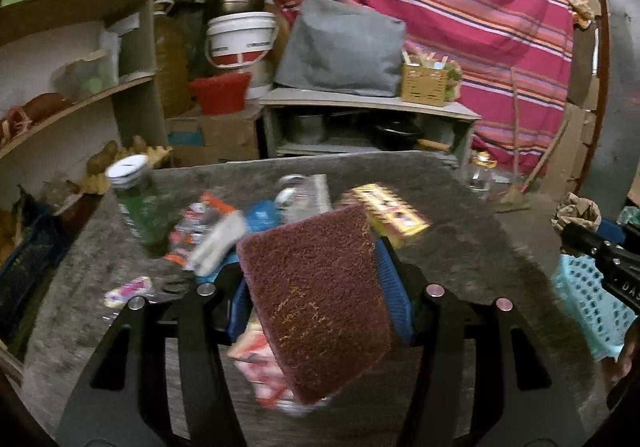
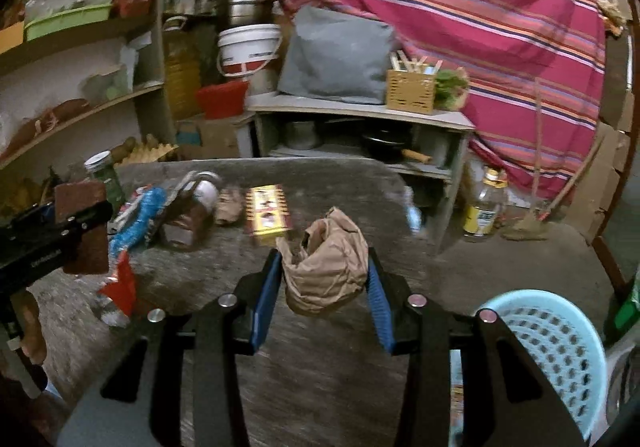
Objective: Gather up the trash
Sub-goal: 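Carry the pad and brown paper to the blue basket and open both tools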
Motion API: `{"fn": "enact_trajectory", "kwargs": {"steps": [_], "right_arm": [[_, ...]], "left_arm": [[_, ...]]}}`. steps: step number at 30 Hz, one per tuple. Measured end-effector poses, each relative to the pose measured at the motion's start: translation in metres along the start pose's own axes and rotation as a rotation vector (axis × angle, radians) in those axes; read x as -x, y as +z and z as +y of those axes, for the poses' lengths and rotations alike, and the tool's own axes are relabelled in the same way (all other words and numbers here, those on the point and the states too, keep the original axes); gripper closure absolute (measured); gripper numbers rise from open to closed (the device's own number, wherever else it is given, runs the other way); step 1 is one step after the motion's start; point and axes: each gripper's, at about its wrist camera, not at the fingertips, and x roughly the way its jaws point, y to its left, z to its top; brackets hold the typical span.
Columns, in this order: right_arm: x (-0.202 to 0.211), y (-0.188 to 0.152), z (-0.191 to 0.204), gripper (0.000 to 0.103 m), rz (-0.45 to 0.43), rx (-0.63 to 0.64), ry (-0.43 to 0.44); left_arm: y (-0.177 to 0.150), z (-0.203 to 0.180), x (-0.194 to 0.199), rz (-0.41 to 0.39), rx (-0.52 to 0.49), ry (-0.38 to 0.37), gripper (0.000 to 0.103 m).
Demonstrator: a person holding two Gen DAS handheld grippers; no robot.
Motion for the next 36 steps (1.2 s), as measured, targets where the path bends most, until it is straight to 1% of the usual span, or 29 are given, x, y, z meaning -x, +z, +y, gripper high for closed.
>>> {"fn": "enact_trajectory", "kwargs": {"steps": [5, 9, 12, 14, 17, 20, 24, 26, 31, 33, 34, 35, 36], "right_arm": [[0.020, -0.010, -0.049, 0.061, -0.006, -0.034, -0.074], [0.034, -0.022, -0.094, 0.061, -0.005, -0.080, -0.149], [0.049, -0.037, -0.135, 0.061, -0.006, -0.119, -0.233], [0.057, -0.046, -0.159, 0.061, -0.001, -0.147, -0.272], [0.067, -0.062, -0.191, 0.061, 0.013, -0.189, -0.320], [0.074, -0.075, -0.217, 0.061, 0.022, -0.234, -0.345], [0.073, -0.084, -0.231, 0.061, 0.040, -0.247, -0.361], [0.071, -0.087, -0.236, 0.061, 0.046, -0.258, -0.356], [0.066, -0.091, -0.241, 0.061, 0.063, -0.263, -0.358], [0.068, -0.092, -0.242, 0.061, 0.062, -0.279, -0.358], [0.068, -0.092, -0.244, 0.061, 0.061, -0.284, -0.358], [0.068, -0.092, -0.244, 0.061, 0.059, -0.287, -0.360], [0.070, -0.092, -0.244, 0.061, 0.057, -0.289, -0.362]], "left_arm": [[-0.001, -0.053, -0.002, -0.008, -0.036, -0.056, 0.048], [-0.002, -0.101, -0.007, -0.003, -0.058, -0.132, 0.048], [-0.006, -0.146, -0.011, 0.005, -0.075, -0.209, 0.048], [-0.009, -0.170, -0.011, 0.005, -0.095, -0.241, 0.048], [-0.015, -0.213, -0.013, 0.012, -0.127, -0.299, 0.048], [-0.023, -0.244, -0.016, 0.022, -0.147, -0.344, 0.048], [-0.030, -0.278, -0.025, 0.044, -0.170, -0.392, 0.048], [-0.033, -0.288, -0.029, 0.053, -0.181, -0.406, 0.048], [-0.039, -0.309, -0.040, 0.111, -0.204, -0.461, 0.047], [-0.039, -0.318, -0.039, 0.109, -0.225, -0.467, 0.046], [-0.037, -0.319, -0.039, 0.104, -0.231, -0.465, 0.040], [-0.036, -0.320, -0.038, 0.098, -0.232, -0.461, 0.030], [-0.034, -0.318, -0.036, 0.090, -0.228, -0.455, 0.027]]}}
